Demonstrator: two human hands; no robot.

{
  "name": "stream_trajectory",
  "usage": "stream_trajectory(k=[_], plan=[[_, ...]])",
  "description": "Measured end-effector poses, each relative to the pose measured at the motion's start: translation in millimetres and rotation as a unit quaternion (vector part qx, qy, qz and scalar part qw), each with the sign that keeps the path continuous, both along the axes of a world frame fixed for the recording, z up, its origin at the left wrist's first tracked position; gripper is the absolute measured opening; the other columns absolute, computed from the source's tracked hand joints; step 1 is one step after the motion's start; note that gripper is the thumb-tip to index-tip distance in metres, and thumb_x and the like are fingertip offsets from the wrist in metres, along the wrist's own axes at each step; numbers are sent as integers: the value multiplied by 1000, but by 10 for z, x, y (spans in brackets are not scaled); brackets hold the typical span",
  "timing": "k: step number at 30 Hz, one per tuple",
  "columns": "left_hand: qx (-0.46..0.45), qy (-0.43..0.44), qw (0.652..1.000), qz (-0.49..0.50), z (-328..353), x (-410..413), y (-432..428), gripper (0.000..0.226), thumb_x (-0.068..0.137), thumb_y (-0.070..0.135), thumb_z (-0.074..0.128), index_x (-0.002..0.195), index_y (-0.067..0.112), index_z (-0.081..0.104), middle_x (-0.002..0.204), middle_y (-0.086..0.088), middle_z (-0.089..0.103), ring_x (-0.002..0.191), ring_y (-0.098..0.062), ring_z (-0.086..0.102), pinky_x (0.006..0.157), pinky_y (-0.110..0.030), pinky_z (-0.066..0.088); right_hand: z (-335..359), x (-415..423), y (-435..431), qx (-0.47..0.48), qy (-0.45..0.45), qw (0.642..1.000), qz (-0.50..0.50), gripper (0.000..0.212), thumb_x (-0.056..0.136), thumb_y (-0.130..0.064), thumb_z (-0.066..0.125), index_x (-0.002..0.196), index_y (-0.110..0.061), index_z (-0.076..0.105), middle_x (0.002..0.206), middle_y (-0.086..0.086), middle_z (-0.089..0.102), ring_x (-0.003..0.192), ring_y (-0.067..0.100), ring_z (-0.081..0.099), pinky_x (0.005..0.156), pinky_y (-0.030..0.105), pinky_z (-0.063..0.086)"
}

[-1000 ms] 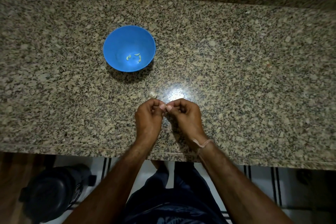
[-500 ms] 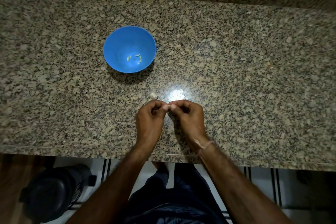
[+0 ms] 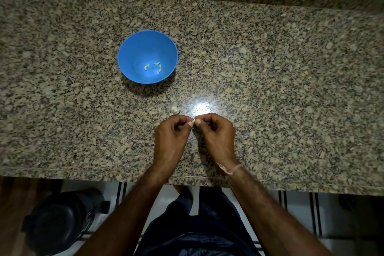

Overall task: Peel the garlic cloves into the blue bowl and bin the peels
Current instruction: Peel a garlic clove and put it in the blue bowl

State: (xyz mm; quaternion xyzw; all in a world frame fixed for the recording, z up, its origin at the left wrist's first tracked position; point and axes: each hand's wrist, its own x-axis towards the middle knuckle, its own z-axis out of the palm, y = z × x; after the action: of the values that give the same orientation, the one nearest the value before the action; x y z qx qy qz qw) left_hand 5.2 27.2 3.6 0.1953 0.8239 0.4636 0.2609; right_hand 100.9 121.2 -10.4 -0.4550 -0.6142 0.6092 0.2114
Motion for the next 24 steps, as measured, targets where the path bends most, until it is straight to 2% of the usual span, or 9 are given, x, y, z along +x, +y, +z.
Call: stream_trajectory(k=[6,12,15,18,20,24], plan=[[5,-30,999,22,1,18,4,10,94,20,73,101,17,79,89,7,77,85,-5,72,78,-27,61,26,26,-28,-6,8,1000,9,7,93,-8,76,98,-11,80,92,-2,80,90,14,76,85,33,63],[13,-52,998,46,19,45,10,10,94,16,71,99,17,79,87,7,77,85,-8,73,78,-32,62,97,46,-65,36,14,999,12,7,95,-6,74,98,-9,79,90,-3,79,88,9,74,77,16,56],[9,-48,998,40,16,64,0,9,95,23,71,98,19,78,87,7,76,85,-10,72,78,-35,61,107,36,-54,40,3,999,25,6,95,-10,75,97,-11,79,90,-5,79,88,9,74,80,22,59],[0,-40,998,40,14,78,2,10,96,24,70,101,19,78,89,8,76,86,-5,71,80,-32,61,66,28,-21,-7,-4,1000,23,4,94,-14,76,96,-13,79,91,-2,79,90,16,76,86,41,63],[5,-38,999,33,34,78,1,13,98,26,69,104,18,78,93,9,77,90,-3,71,82,-28,60,51,35,4,-13,-4,1000,22,4,94,-14,75,95,-14,79,91,-1,79,90,18,76,86,46,63],[6,-22,1000,10,70,51,-2,12,96,27,71,101,18,79,90,9,77,86,-3,71,75,-17,55,97,58,20,53,-19,997,45,7,95,-9,74,95,-12,79,88,-6,78,86,9,74,81,32,63]])
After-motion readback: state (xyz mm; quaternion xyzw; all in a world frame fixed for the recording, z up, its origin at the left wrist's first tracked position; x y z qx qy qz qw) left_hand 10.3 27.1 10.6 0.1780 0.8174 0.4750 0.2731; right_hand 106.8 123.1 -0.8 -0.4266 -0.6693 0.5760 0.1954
